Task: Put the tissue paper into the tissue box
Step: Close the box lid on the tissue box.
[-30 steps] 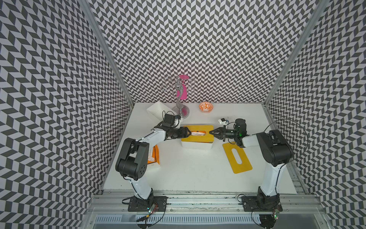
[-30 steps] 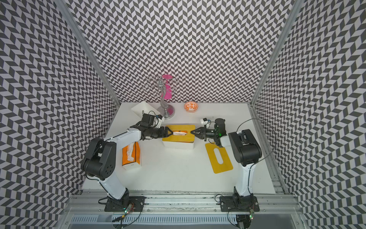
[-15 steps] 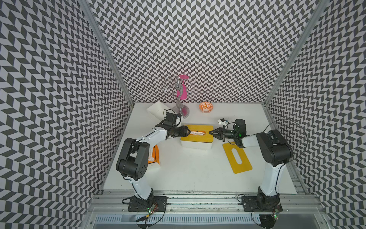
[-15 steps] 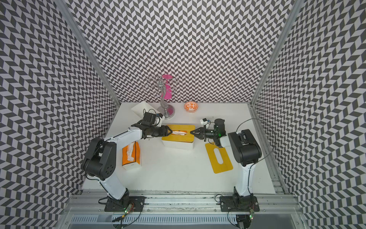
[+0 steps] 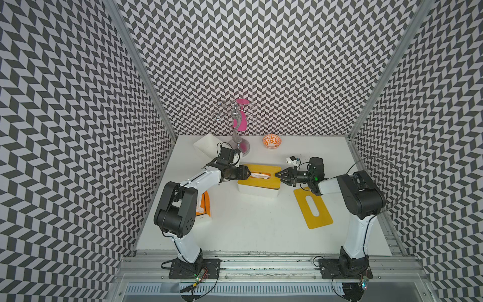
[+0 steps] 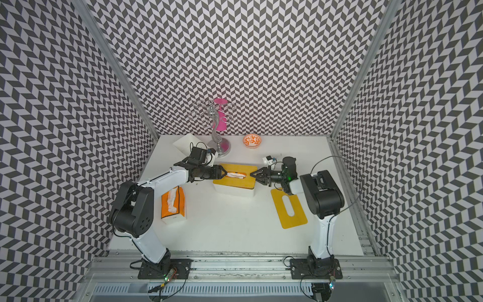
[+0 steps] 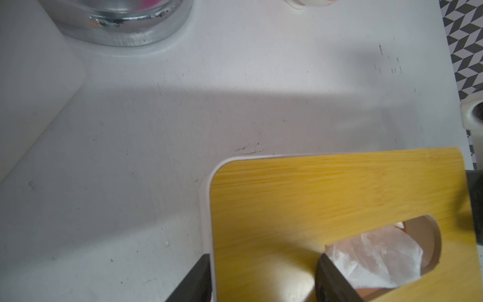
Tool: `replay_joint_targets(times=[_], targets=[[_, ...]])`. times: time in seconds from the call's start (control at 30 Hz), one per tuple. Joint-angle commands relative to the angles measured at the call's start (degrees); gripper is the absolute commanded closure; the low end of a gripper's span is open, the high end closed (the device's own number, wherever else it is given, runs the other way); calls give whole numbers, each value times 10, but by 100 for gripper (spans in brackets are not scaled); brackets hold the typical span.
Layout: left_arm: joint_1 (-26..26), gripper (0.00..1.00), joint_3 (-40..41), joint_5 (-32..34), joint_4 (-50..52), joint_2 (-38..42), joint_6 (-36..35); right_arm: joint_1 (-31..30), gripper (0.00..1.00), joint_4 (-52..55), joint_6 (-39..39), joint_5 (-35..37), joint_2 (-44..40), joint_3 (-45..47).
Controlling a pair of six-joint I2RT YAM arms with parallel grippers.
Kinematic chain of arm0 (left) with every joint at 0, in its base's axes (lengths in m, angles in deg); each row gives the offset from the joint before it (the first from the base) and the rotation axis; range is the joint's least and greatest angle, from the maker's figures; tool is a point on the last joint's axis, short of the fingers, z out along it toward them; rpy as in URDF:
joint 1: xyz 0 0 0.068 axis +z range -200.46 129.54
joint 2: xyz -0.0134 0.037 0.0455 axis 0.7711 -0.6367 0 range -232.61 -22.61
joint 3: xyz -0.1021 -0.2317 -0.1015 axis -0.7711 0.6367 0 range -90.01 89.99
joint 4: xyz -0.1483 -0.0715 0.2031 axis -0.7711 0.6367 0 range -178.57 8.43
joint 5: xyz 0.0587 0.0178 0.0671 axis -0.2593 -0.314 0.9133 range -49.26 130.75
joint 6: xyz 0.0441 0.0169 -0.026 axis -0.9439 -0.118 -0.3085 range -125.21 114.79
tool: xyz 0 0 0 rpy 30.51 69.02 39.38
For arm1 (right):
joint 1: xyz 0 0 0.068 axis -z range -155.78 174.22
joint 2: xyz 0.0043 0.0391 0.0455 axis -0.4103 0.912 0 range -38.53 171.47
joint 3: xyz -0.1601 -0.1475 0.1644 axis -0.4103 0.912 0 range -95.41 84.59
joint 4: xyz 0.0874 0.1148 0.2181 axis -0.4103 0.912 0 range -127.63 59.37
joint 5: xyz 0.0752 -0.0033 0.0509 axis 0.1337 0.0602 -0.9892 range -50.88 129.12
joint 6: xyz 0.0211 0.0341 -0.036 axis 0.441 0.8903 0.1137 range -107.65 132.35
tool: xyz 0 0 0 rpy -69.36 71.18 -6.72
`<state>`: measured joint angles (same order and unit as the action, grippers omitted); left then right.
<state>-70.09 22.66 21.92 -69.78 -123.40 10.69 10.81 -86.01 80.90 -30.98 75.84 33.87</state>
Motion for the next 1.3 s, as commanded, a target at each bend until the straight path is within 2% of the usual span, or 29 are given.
replay_joint_targets(times=[0.0, 0.17, 0.37, 0.67, 0.9, 1.27], targets=[[-4, 59, -1, 19, 30, -20, -11, -3, 67, 10, -17, 4, 6, 12], [-3, 61, -3, 21, 33, -20, -13, 11, 61, 38, -41, 5, -10, 15], [-4, 62, -5, 25, 35, -20, -15, 25, 58, 198, -160, 21, -35, -10], [-3, 62, -5, 29, 38, -19, -16, 47, 56, 213, -174, 15, -56, 2], [-3, 62, -7, 28, 40, -20, -17, 68, 55, 288, -238, 37, -76, 1], [-4, 62, -7, 23, 39, -16, -17, 73, 51, 331, -287, 77, -98, 10]])
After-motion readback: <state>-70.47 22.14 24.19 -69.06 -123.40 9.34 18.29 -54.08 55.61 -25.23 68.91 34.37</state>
